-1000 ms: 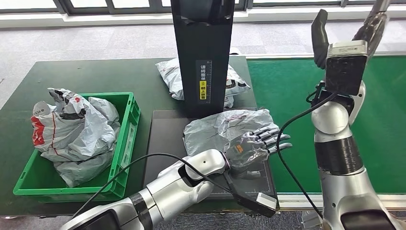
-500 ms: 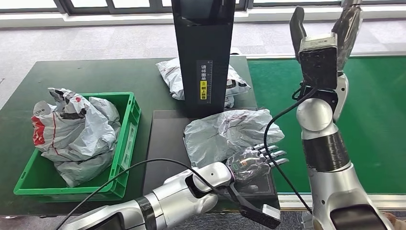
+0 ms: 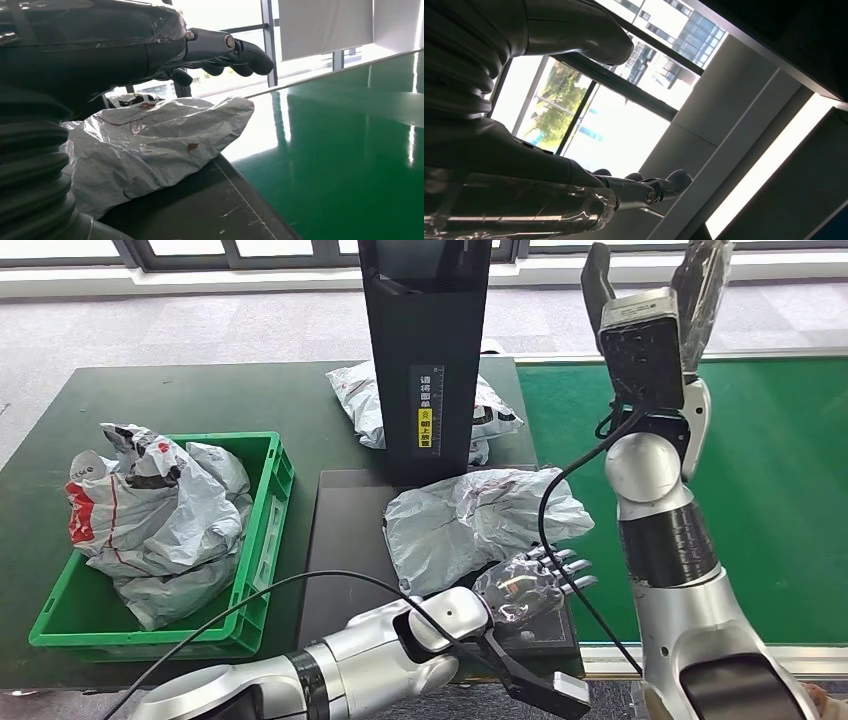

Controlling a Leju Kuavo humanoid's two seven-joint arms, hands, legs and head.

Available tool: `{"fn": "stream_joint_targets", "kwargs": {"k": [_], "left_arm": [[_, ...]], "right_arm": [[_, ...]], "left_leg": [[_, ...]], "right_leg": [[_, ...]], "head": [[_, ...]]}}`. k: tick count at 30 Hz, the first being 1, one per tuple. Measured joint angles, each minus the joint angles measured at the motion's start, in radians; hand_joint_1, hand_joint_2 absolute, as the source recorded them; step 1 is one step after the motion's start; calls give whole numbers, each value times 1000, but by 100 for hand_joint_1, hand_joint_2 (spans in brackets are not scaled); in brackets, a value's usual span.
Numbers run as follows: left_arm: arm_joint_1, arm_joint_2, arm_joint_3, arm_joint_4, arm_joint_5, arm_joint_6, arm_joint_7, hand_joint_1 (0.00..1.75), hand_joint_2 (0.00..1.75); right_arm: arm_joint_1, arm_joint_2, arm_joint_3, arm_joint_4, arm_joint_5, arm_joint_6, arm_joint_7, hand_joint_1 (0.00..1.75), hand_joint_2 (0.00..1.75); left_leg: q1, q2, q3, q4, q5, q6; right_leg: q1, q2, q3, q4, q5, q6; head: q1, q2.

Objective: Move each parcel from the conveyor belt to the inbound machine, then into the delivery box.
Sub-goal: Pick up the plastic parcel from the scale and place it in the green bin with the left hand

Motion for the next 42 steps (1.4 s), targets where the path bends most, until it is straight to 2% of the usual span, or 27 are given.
{"fn": "stream_joint_targets", "kwargs": {"k": [6,16,30,42], "left_arm": [[-11,0,-8,20,5,18,61,0,175],[-22,1,-7,71,22,36,91,0,175],[-80,8,49,247,25,72,132,0,175],[-88,35,82,317,-41,45,181,0,175]], "right_arm": [[-8,2,3,16,5,0,0,0,175],[-33,13,17,66,2,-5,-9,0,175],[-74,35,22,152,3,-1,-22,0,175],[-89,33,22,175,11,19,-13,0,175]], "left_leg": [[0,0,0,0,0,0],[0,0,0,0,0,0],[0,-1,0,0,2,0],[0,-1,0,0,2,0]], "right_leg": [[0,0,0,0,0,0],[0,0,0,0,0,0],[0,0,0,0,1,1],[0,0,0,0,1,1]], "head": [[0,0],[0,0],[0,0],[0,0]]}}
